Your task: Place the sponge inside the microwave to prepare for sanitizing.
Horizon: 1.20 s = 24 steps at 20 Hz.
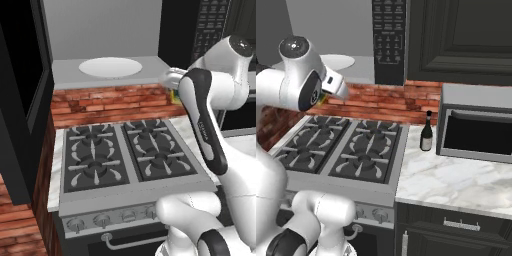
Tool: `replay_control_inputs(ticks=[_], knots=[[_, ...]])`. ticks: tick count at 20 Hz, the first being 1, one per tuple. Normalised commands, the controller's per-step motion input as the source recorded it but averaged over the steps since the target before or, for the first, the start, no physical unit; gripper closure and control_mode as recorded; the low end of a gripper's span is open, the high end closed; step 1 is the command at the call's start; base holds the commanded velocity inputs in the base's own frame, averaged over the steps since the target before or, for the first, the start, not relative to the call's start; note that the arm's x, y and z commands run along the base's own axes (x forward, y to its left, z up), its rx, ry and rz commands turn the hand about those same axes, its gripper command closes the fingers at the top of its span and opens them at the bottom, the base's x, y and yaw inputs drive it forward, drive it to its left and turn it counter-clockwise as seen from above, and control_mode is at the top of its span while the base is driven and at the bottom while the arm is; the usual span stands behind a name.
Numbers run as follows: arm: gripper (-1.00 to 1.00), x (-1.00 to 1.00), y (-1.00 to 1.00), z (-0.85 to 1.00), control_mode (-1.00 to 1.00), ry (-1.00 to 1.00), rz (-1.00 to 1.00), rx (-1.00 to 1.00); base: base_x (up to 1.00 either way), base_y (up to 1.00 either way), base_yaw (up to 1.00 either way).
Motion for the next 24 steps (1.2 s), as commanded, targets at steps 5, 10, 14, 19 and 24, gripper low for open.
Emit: replay_control_inputs(ticks=[5, 10, 14, 19, 24], knots=[[1.0, 0.04, 0.42, 0.4, -1.0, -0.18, 0.0, 0.0, 0.0, 0.0, 0.0], [1.0, 0.14, 0.37, 0.39, -1.0, -0.04, 0.0, 0.0, 0.0, 0.0, 0.0], [1.0, 0.18, 0.28, 0.29, -1.0, -0.06, 0.0, -0.02, 0.0, 0.0, 0.0], [1.0, 0.21, 0.27, 0.19, -1.0, -0.17, 0.0, 0.0, 0.0, 0.0, 0.0], [1.0, 0.36, 0.24, 0.19, -1.0, -0.03, 0.0, -0.04, 0.0, 0.0, 0.0]])
